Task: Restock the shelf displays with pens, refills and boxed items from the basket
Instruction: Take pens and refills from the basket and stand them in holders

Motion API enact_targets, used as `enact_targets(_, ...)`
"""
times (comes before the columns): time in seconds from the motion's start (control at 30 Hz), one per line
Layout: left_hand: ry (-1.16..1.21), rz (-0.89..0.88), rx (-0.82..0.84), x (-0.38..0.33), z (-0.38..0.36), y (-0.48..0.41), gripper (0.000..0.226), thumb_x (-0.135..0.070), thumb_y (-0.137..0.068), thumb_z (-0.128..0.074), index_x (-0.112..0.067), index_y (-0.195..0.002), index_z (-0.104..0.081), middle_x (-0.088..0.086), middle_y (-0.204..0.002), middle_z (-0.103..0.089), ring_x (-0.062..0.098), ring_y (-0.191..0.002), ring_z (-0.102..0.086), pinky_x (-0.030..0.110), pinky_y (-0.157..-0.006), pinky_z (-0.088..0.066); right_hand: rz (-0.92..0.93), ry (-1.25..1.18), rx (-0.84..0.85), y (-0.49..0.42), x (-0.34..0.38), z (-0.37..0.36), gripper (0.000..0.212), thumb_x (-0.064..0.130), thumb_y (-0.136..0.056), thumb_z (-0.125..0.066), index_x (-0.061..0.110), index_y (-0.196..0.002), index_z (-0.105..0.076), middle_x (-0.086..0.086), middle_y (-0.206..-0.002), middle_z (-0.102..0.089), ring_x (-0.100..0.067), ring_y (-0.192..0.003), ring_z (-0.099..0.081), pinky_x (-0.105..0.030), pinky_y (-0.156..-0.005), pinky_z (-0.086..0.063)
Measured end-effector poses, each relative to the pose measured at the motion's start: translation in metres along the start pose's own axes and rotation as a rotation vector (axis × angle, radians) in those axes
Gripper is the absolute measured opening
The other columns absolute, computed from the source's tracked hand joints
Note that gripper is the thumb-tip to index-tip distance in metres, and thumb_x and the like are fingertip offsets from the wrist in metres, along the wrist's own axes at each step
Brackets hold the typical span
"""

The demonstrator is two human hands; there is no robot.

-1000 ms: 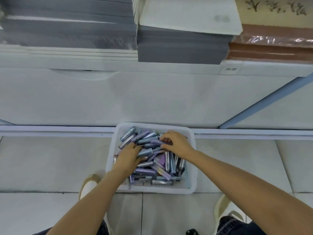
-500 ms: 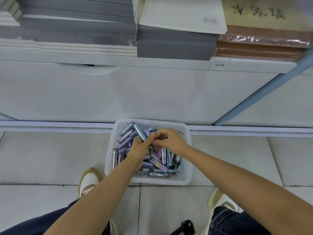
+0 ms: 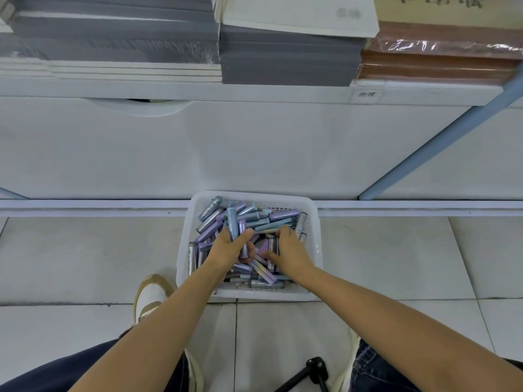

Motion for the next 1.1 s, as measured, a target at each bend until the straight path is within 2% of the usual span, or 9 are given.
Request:
enact_targets(0.1,-0.021,0.015,0.038,0.002,-0.003,-0.002,0.024,-0.024,-0.095,-0.061,0.000,-0.090,-0.058,0.008,-0.065,-0.064,0.019,-0.060,-0.063,0.031,-0.062,-0.057,0.015,0.030,0.076,-0.004,-0.002,-0.004,0.050,0.028,-0.089,-0.067,0.006,-0.127,-0.043,-0.014,-0.127,-0.051,-0.027,-0.112,-0.055,-0.036,-0.092,-0.047)
enact_targets(0.2,-0.042,0.007,0.056,0.001,-0.005,-0.001,0.023,-0.023,-0.094,-0.062,-0.002,-0.085,-0.058,0.006,-0.061,-0.067,0.019,-0.057,-0.063,0.030,-0.061,-0.057,0.002,-0.036,0.127,-0.010,-0.009,0.001,0.050,0.032,-0.088,-0.069,0.007,-0.125,-0.047,-0.009,-0.117,-0.058,-0.022,-0.102,-0.057,-0.024,-0.073,-0.041)
enact_targets(0.3,-0.059,0.006,0.080,0.002,-0.008,0.001,0.020,-0.023,-0.095,-0.060,-0.004,-0.089,-0.061,0.010,-0.072,-0.069,0.022,-0.067,-0.064,0.034,-0.068,-0.058,0.007,-0.088,0.161,-0.012,-0.015,0.006,0.043,0.033,-0.088,-0.069,0.009,-0.120,-0.052,-0.003,-0.102,-0.056,-0.013,-0.081,-0.052,-0.018,-0.060,-0.036)
enact_targets(0.37,-0.083,-0.003,0.073,0.001,-0.008,0.002,0.019,-0.023,-0.096,-0.059,-0.004,-0.096,-0.063,0.011,-0.082,-0.070,0.021,-0.073,-0.066,0.030,-0.068,-0.058,0.034,-0.121,0.177,-0.014,-0.013,0.010,0.034,0.033,-0.089,-0.067,0.010,-0.112,-0.057,-0.003,-0.096,-0.057,-0.011,-0.073,-0.050,-0.022,-0.063,-0.042)
enact_targets(0.5,-0.101,-0.049,0.094,-0.009,-0.011,0.005,0.014,-0.027,-0.096,-0.058,-0.018,-0.103,-0.065,0.004,-0.095,-0.074,0.018,-0.089,-0.070,0.034,-0.082,-0.055,0.054,-0.403,0.236,-0.013,0.013,0.037,0.024,0.031,-0.091,-0.066,0.011,-0.104,-0.064,0.005,-0.067,-0.059,-0.001,-0.049,-0.051,-0.016,-0.049,-0.041)
enact_targets(0.63,-0.017,-0.145,0.110,-0.048,-0.024,0.019,0.018,-0.029,-0.095,-0.060,-0.013,-0.100,-0.067,-0.005,-0.076,-0.074,0.007,-0.069,-0.069,0.019,-0.062,-0.054,0.120,-0.613,0.258,-0.009,0.059,0.082,0.014,0.024,-0.090,-0.068,0.013,-0.098,-0.067,0.008,-0.060,-0.053,-0.002,-0.045,-0.047,-0.015,-0.042,-0.038)
enact_targets(0.77,0.040,-0.285,0.127,-0.112,-0.034,0.041,0.012,-0.025,-0.094,-0.060,-0.014,-0.091,-0.062,-0.012,-0.058,-0.062,0.006,-0.053,-0.060,0.018,-0.047,-0.047,0.221,-0.636,0.180,0.004,0.102,0.147,0.017,0.016,-0.087,-0.071,0.008,-0.101,-0.066,0.002,-0.069,-0.054,-0.002,-0.043,-0.045,-0.015,-0.041,-0.036)
enact_targets(0.93,0.052,-0.494,0.191,-0.210,-0.049,0.095,0.004,-0.016,-0.095,-0.059,-0.012,-0.095,-0.059,-0.001,-0.070,-0.067,0.015,-0.067,-0.069,0.020,-0.042,-0.038,0.422,-0.607,-0.030,0.054,0.160,0.256,0.024,0.010,-0.084,-0.073,0.002,-0.105,-0.062,-0.007,-0.078,-0.060,-0.008,-0.048,-0.053,-0.020,-0.043,-0.043)
enact_targets(1.1,-0.012,-0.790,0.133,-0.326,-0.059,0.176,0.013,-0.025,-0.093,-0.062,-0.017,-0.102,-0.057,0.001,-0.077,-0.066,0.007,-0.060,-0.061,0.020,-0.047,-0.043,0.746,-0.517,-0.255,0.139,0.223,0.371,0.021,0.009,-0.089,-0.067,0.008,-0.110,-0.065,-0.004,-0.085,-0.071,-0.007,-0.055,-0.059,-0.020,-0.054,-0.052)
Point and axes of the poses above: each hand's wrist, its own y-axis away from the middle knuckle, its own z-axis out of the back of the hand, x = y × z, the point moved 9 cm from there along -y, towards the middle knuckle
